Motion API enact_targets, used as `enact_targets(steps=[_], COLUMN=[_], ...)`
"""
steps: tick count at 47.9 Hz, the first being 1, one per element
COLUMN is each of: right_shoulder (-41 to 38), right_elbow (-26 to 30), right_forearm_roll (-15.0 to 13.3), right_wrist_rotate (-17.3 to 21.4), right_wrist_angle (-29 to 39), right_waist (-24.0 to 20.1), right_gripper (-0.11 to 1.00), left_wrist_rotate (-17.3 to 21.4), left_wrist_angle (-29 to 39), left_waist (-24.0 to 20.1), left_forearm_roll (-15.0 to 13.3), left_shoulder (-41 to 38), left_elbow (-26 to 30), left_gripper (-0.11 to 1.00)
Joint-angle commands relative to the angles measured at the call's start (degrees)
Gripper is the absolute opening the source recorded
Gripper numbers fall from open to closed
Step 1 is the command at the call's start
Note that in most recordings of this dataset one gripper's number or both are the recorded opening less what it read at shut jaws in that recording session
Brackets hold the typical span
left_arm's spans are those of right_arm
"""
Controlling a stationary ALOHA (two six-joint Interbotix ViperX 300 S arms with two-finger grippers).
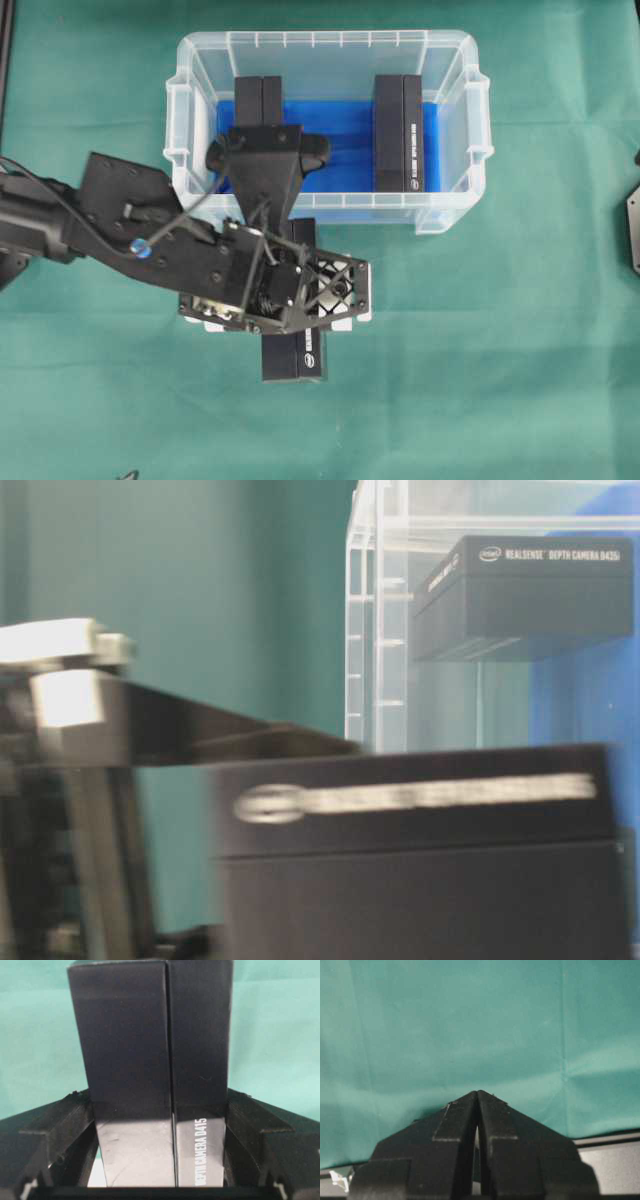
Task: Take the box out of the case with the left arm.
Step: 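Carry the box toward the front and lower it onto the table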
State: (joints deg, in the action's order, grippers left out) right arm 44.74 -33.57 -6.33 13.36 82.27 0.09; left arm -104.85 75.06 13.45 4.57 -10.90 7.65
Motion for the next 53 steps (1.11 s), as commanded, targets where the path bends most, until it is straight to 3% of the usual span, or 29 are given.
enact_targets(steps=[1,16,31,40,53], right_shoulder=[-0.35,-0.35,-0.44,-0.35,-0.35], right_elbow=[0.7,0.7,0.7,0.7,0.7], right_forearm_roll=[-0.18,-0.09,-0.09,-0.09,-0.18], right_wrist_rotate=[0.09,0.09,0.09,0.09,0.09], right_wrist_angle=[-0.09,-0.09,-0.09,-0.09,-0.18], right_waist=[0.09,0.0,0.09,0.09,0.09], right_gripper=[0.02,0.02,0.02,0.02,0.02], left_wrist_rotate=[-0.44,-0.53,-0.62,-0.62,-1.14], left_wrist_angle=[-4.13,-14.5,-16.79,-18.19,-18.54], left_waist=[0.44,1.76,1.93,1.76,1.67], left_forearm_roll=[0.26,0.44,1.85,3.43,3.34], left_shoulder=[0.97,-4.31,-5.01,-5.01,-4.92], left_elbow=[-1.93,-7.56,-11.6,-11.78,-11.87], left_gripper=[0.62,0.62,0.62,0.62,0.62])
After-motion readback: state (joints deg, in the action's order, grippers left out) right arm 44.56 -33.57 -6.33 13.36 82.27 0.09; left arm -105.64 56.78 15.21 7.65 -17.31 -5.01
